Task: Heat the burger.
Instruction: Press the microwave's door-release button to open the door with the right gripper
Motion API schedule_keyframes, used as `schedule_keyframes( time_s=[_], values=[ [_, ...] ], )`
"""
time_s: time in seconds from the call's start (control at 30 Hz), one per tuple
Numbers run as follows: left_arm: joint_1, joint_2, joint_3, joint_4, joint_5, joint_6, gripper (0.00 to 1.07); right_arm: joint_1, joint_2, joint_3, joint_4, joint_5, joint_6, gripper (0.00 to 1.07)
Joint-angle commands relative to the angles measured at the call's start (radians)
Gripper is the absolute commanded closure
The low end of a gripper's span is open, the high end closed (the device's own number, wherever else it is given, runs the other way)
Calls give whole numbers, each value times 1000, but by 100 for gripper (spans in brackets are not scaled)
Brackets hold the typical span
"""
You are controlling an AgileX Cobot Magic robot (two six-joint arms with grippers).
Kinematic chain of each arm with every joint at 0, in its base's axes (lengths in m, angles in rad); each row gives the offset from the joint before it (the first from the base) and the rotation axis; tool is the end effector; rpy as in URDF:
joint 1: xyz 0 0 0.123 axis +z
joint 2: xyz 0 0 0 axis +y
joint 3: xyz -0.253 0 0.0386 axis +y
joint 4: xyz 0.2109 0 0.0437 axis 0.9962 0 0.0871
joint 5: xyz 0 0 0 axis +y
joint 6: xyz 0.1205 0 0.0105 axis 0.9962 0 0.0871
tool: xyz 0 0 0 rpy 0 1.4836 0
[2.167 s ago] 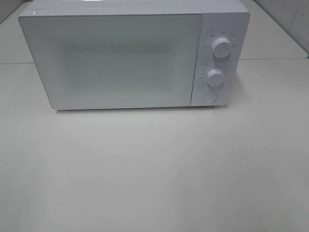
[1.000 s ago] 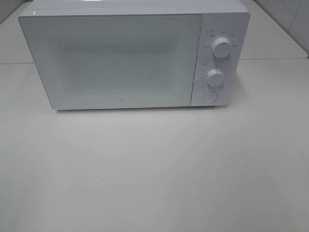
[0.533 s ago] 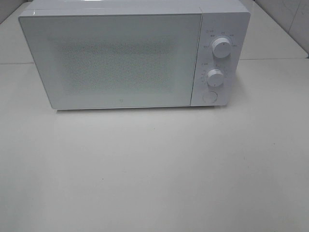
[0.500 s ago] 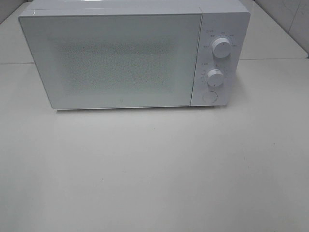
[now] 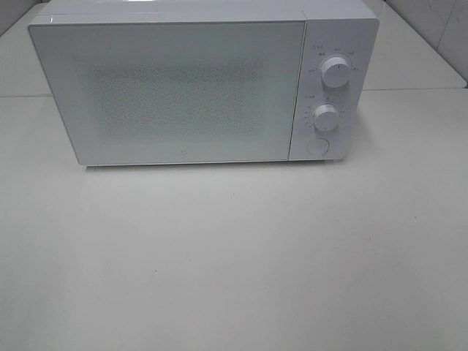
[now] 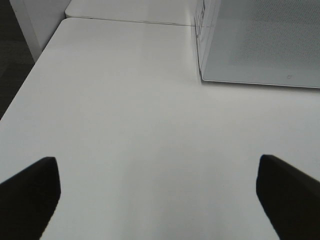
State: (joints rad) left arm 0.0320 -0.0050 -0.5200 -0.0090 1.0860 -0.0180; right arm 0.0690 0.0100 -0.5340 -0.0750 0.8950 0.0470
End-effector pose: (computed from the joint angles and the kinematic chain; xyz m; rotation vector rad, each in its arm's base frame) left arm 0.0150 -0.0005 0.2486 -0.0504 2.0439 -0.0020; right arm 0.0245 -0.0054 0.2738 -0.0232 1.8526 -0.0061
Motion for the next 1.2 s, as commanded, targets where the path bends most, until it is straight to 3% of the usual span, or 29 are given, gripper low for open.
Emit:
schedule_keyframes(
  time_s=[0.03, 0.3, 0.47, 0.63, 0.77, 0.8, 0.87, 0.9, 0.93, 1.0, 1.03, 1.2],
  values=[
    [-1, -9, 3, -2, -15, -1, 5, -2, 32, -16, -15, -81, 5, 31],
    [-1, -9, 3, -2, -15, -1, 5, -2, 108, 20, -21, -400, 4, 31],
    [-1, -9, 3, -2, -15, -1, 5, -2, 149, 151, -21, -687, 4, 36],
    [-1, -9, 3, -2, -15, -1, 5, -2, 199, 235, -21, -831, 4, 43],
    [-1, -9, 3, -2, -15, -1, 5, -2, 272, 276, -21, -967, -10, 62],
    [-1, -9, 3, -2, -15, -1, 5, -2, 272, 276, -21, -967, -10, 62],
    [-1, -9, 3, -2, -15, -1, 5, -2, 310, 276, -21, -1032, -7, 79],
    [-1, -9, 3, -2, -15, -1, 5, -2, 310, 276, -21, -1032, -7, 79],
    [-1, -9, 3, -2, -15, -1, 5, -2, 343, 276, -21, -1053, -14, 93],
    [-1, -9, 3, -2, -15, -1, 5, -2, 364, 276, -24, -1066, -21, 99],
    [-1, -9, 3, -2, -15, -1, 5, -2, 404, 278, -24, -1105, -32, 107],
    [-1, -9, 3, -2, -15, -1, 5, -2, 518, 325, -23, -1315, -41, 107]
  ],
)
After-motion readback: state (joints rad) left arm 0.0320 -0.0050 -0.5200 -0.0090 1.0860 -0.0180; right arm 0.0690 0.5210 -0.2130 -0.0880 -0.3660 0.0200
